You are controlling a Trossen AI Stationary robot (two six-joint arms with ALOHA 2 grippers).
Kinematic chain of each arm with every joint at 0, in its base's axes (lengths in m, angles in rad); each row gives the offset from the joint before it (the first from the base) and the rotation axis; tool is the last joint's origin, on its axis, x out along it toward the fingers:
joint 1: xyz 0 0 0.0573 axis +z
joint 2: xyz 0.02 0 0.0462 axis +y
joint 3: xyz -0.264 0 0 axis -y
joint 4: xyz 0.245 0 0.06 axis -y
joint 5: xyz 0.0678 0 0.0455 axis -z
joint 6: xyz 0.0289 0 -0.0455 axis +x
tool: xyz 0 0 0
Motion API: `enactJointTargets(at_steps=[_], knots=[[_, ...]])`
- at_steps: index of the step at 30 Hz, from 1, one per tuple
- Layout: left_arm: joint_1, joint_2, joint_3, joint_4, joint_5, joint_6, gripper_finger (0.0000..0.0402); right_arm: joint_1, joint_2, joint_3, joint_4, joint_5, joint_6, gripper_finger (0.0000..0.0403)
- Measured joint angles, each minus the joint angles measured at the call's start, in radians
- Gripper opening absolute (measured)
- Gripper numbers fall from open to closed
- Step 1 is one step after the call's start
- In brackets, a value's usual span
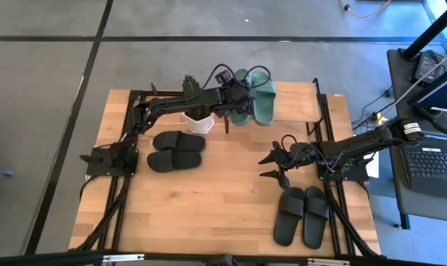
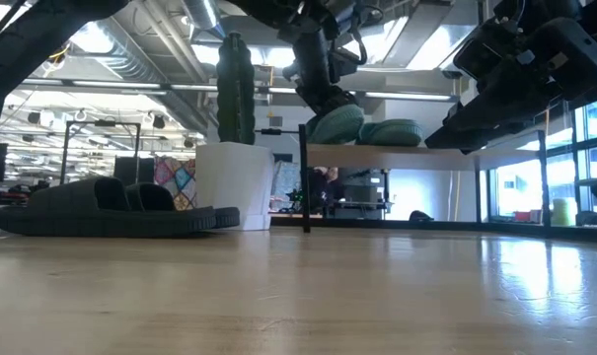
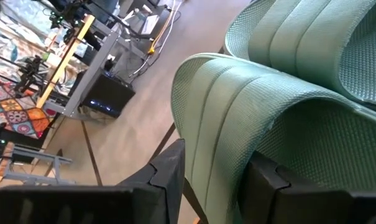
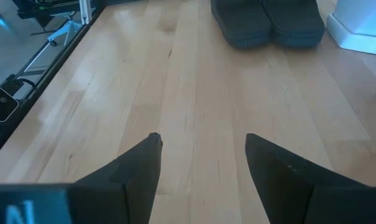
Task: Pick and place slides into the shelf
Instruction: Put the green slipper on the shelf
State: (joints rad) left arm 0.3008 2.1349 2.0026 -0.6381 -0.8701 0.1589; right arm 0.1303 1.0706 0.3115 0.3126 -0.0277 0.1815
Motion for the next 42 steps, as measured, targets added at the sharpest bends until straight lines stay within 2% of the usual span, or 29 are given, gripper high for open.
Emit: enactJointTargets(at_steps=[27,34,37,42], knots=[[-0.003,0.000,0.000,-0.038,-0.007,0.010,0.0115,0.000,0.000,0.000,0.000,0.000,-0.002,0.0232],[-0.003,-0.005,0.000,-0.098,0.019,0.012,0.0117,0.000,0.000,0.000,0.000,0.000,-0.003,0.0232],[-0.006,-0.005,0.000,-0.098,0.021,0.011,0.0134,0.000,0.000,0.000,0.000,0.000,-0.003,0.0232],[-0.013,-0.005,0.000,-0.098,0.021,0.016,0.0192,0.000,0.000,0.000,0.000,0.000,-0.004,0.0232]])
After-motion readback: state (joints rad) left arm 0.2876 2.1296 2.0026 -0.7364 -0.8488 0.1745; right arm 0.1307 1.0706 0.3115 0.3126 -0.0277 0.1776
